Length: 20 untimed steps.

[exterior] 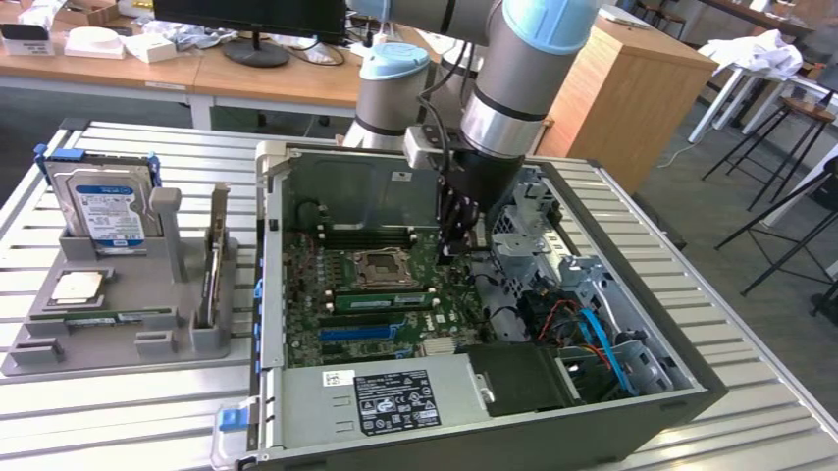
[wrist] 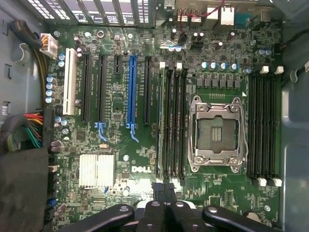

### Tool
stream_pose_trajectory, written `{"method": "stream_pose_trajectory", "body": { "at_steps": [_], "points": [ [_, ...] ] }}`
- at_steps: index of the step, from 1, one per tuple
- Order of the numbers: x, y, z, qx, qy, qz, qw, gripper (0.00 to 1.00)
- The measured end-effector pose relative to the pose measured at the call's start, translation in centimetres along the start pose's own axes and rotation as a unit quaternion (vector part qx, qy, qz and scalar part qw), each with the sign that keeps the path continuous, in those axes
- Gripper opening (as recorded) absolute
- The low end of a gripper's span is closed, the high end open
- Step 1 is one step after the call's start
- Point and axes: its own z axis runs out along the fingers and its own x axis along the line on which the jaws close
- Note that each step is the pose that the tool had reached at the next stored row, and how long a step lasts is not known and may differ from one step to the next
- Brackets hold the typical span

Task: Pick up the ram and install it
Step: 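Press down the ram until it locks into place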

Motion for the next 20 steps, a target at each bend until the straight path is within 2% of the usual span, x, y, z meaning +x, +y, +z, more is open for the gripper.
{"method": "stream_pose_trajectory", "body": {
  "at_steps": [20],
  "points": [
    [0.1,-0.09,2.7,0.0,0.0,0.0,1.0,0.1]
  ]
}}
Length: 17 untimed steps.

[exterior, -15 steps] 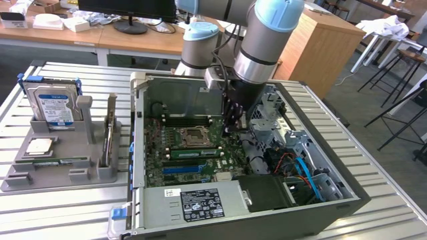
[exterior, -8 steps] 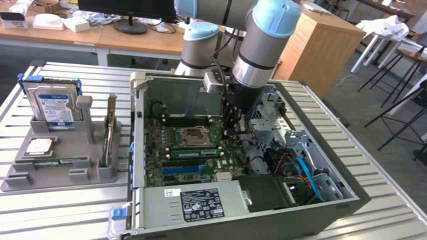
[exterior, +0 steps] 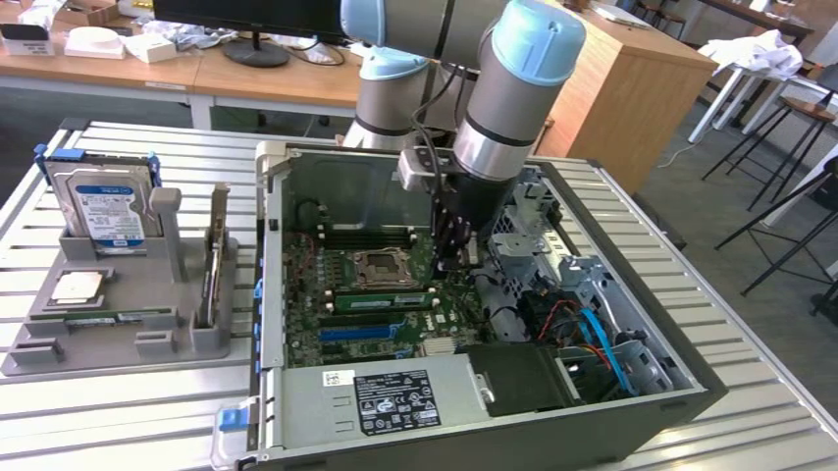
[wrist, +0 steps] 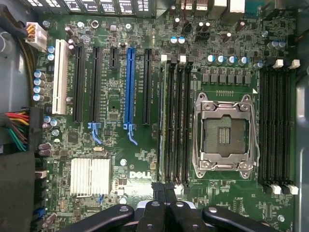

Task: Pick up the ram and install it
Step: 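Press down the ram until it locks into place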

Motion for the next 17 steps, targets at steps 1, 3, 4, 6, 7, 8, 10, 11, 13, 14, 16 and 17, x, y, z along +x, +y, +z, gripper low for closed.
{"method": "stream_pose_trajectory", "body": {
  "at_steps": [1,3,4,6,7,8,10,11,13,14,16,17],
  "points": [
    [0.0,0.0,0.14,0.0,0.0,0.0,1.0,0.1],
    [0.0,-0.02,0.39,0.0,0.0,0.0,1.0,0.1],
    [0.0,-0.02,0.52,0.0,0.0,0.0,1.0,0.1],
    [0.0,-0.03,0.77,0.0,0.0,0.0,1.0,0.1],
    [0.0,-0.03,0.9,0.0,-0.0001,0.0,1.0,0.1],
    [0.0,-0.04,1.03,0.0,-0.0001,0.0,1.0,0.1],
    [0.0,-0.05,1.26,0.0,0.0,0.0,1.0,0.1],
    [0.0,-0.05,1.36,0.0,0.0,0.0,1.0,0.1],
    [0.0,-0.05,1.44,0.0,0.0001,0.0,1.0,0.1],
    [0.0,-0.05,1.44,0.0,0.0001,0.0,1.0,0.1],
    [0.0,-0.05,1.44,0.0,0.0001,0.0,1.0,0.1],
    [0.0,-0.06,1.45,0.0,0.0,0.0,1.0,0.1]
  ]
}}
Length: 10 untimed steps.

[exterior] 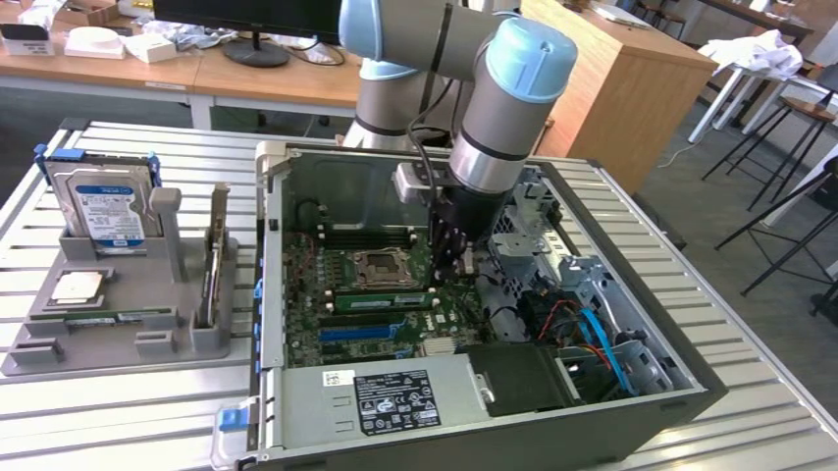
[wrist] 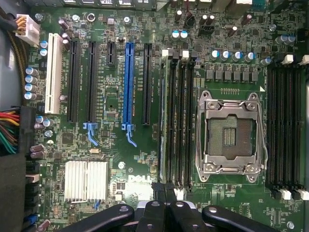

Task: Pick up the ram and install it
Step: 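Press down the ram until it locks into place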

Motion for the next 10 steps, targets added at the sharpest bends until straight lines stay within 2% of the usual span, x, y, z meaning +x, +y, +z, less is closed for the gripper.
{"method": "stream_pose_trajectory", "body": {
  "at_steps": [10],
  "points": [
    [0.02,-0.04,0.94,0.0,0.0,0.0,1.0,0.1]
  ]
}}
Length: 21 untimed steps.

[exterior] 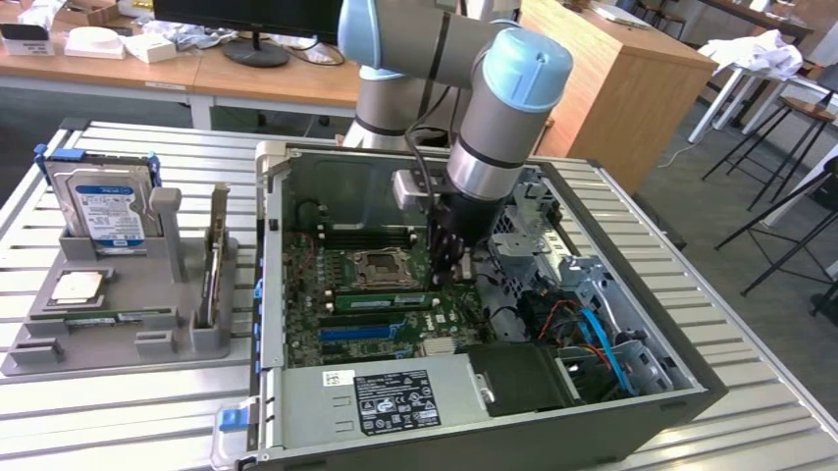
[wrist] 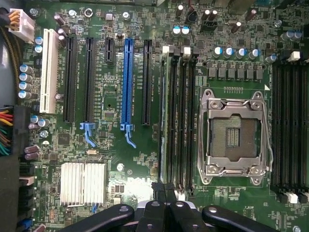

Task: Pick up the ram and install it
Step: 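Press down the ram until it locks into place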

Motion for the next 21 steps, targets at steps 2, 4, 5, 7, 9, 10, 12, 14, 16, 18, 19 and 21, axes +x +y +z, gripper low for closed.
{"method": "stream_pose_trajectory", "body": {
  "at_steps": [2,4,5,7,9,10,12,14,16,18,19,21],
  "points": [
    [0.0,0.0,0.0,0.0,0.0001,0.0,1.0,0.1],
    [-0.09,0.01,0.02,0.0,0.0,0.0,1.0,0.1],
    [-0.19,0.01,0.04,0.0001,0.0,0.0,1.0,0.1],
    [-0.38,-0.01,0.08,0.0001,-0.0001,0.0,1.0,0.1],
    [-0.38,-0.01,0.08,0.0001,0.0,0.0,1.0,0.1],
    [-0.37,-0.01,0.08,0.0,0.0001,0.0,1.0,0.1],
    [-0.38,-0.02,0.22,0.0001,0.0,0.0,1.0,0.1],
    [-0.37,-0.02,0.32,0.0,0.0,0.0,1.0,0.1],
    [-0.37,-0.02,0.32,0.0,0.0001,0.0,1.0,0.1],
    [-0.37,-0.02,0.33,0.0001,0.0,0.0,1.0,0.1],
    [-0.37,-0.07,0.33,0.0001,-0.0001,0.0,1.0,0.1],
    [-0.37,-0.2,0.33,0.0001,-0.0002,0.0,1.0,0.1]
  ]
}}
